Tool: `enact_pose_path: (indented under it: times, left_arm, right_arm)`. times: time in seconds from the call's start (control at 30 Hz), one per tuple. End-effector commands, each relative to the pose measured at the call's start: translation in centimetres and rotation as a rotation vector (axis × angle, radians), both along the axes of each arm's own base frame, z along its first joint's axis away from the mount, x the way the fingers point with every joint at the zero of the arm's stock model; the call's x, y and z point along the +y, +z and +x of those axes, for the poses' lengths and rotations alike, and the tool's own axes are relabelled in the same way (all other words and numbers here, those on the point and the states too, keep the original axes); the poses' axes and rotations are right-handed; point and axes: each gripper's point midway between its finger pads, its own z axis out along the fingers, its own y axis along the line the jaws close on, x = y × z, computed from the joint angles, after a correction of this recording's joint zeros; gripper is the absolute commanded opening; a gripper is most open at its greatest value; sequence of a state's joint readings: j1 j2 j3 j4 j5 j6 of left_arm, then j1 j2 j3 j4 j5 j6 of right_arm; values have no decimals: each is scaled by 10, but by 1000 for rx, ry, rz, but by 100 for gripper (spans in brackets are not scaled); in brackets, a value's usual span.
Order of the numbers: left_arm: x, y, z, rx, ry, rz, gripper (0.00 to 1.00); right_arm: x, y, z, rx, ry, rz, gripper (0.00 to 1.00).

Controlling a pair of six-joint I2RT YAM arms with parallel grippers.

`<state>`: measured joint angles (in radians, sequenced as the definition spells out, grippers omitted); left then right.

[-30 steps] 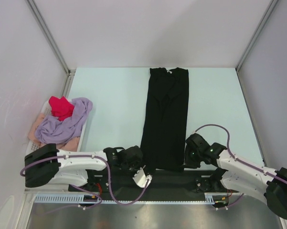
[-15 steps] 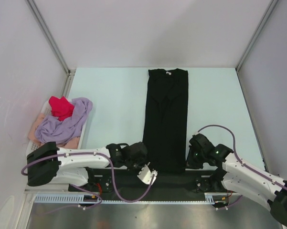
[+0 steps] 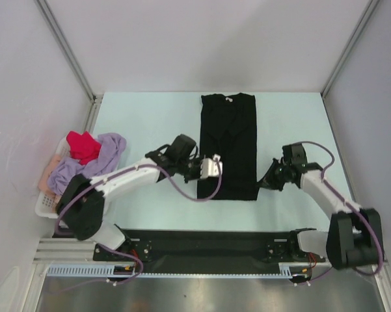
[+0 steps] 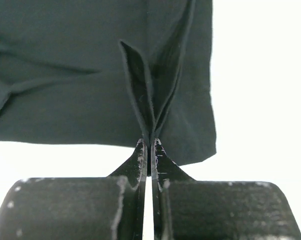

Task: Fold and stack the t-shirts
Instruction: Fold the tshirt

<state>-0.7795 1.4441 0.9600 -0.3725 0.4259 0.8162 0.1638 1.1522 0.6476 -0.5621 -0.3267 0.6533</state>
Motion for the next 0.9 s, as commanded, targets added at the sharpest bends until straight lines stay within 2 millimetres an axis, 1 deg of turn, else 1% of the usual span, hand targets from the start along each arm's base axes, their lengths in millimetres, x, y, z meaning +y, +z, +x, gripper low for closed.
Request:
enact_pose_path:
  times: [0.0, 0.03, 0.07, 0.1, 0.13, 0.17, 0.2, 0.23, 0.27, 0.3, 0.33, 0.37, 0.4, 0.43, 0.47, 0.53, 0.57, 0.6, 0.63, 0.67, 0.7, 0.73, 0.77, 0.8, 0.83, 0.87]
  left_arm:
    - [-15, 12, 50, 26, 86, -67, 0]
    - [-14, 24, 72, 5, 129, -91, 0]
    - [-14, 24, 84, 3, 152, -93, 0]
    - [-12, 13, 99, 18, 184, -74, 0]
    - [-17, 22, 114, 3, 193, -88, 0]
    - [-19, 21, 123, 5, 203, -83, 0]
    - [-18, 17, 130, 17, 218, -69, 0]
    - [-21, 11, 147, 27, 243, -59, 0]
    - [-22, 9, 153, 33, 255, -53, 0]
    - [-21, 4, 158, 46, 266, -43, 0]
    - [-24, 1, 167, 45, 274, -41, 0]
    - [-24, -3, 173, 43, 283, -34, 0]
    - [-24, -5, 178, 39, 294, -30, 0]
    - [-24, -1, 187, 27, 307, -35, 0]
    - [-23, -11, 190, 42, 315, -20, 0]
    - [-21, -12, 198, 46, 333, -23, 0]
    - [-20, -17, 201, 45, 343, -15, 0]
    - [-20, -18, 205, 37, 348, -15, 0]
    - [-20, -15, 209, 30, 355, -20, 0]
    - [-21, -17, 210, 33, 354, -16, 0]
    - [-19, -23, 212, 39, 363, -3, 0]
    - [-20, -22, 214, 37, 366, -3, 0]
    - [-20, -26, 216, 38, 374, 3, 0]
    - [-17, -30, 219, 32, 392, 19, 0]
    - [-14, -34, 221, 33, 410, 28, 0]
    - [-13, -36, 223, 25, 427, 35, 1]
  right_arm:
    - [4, 34, 78, -220, 37, 62, 0]
    - [5, 41, 95, -237, 40, 78, 0]
    - [3, 42, 105, -236, 34, 84, 0]
    - [3, 29, 114, -201, 36, 88, 0]
    - [2, 27, 123, -198, 31, 94, 0]
    - [-2, 34, 138, -218, 18, 102, 0]
    - [-3, 32, 146, -215, 16, 116, 0]
    - [-4, 22, 153, -190, 12, 122, 0]
    - [-5, 28, 166, -207, 11, 126, 0]
    - [-5, 29, 174, -214, 11, 132, 0]
    - [-5, 16, 180, -184, 10, 135, 0]
    - [-5, 23, 194, -206, 9, 140, 0]
    - [-4, 20, 199, -198, 10, 144, 0]
    - [-7, 16, 203, -185, -3, 146, 0]
    - [-8, 10, 208, -173, -9, 147, 0]
    - [-7, 10, 217, -184, -18, 151, 0]
    - [-11, 5, 221, -174, -32, 146, 0]
    - [-22, 4, 224, -174, -55, 138, 0]
    - [-24, 6, 228, -180, -59, 137, 0]
    - [-24, 4, 230, -177, -65, 138, 0]
    - [-25, 0, 232, -173, -69, 137, 0]
    - [-28, -2, 233, -169, -77, 138, 0]
    - [-30, -4, 235, -166, -90, 141, 4]
    - [-32, -8, 236, -160, -99, 141, 13]
    - [-36, -10, 238, -157, -112, 135, 26]
    - [-44, -9, 241, -164, -137, 128, 45]
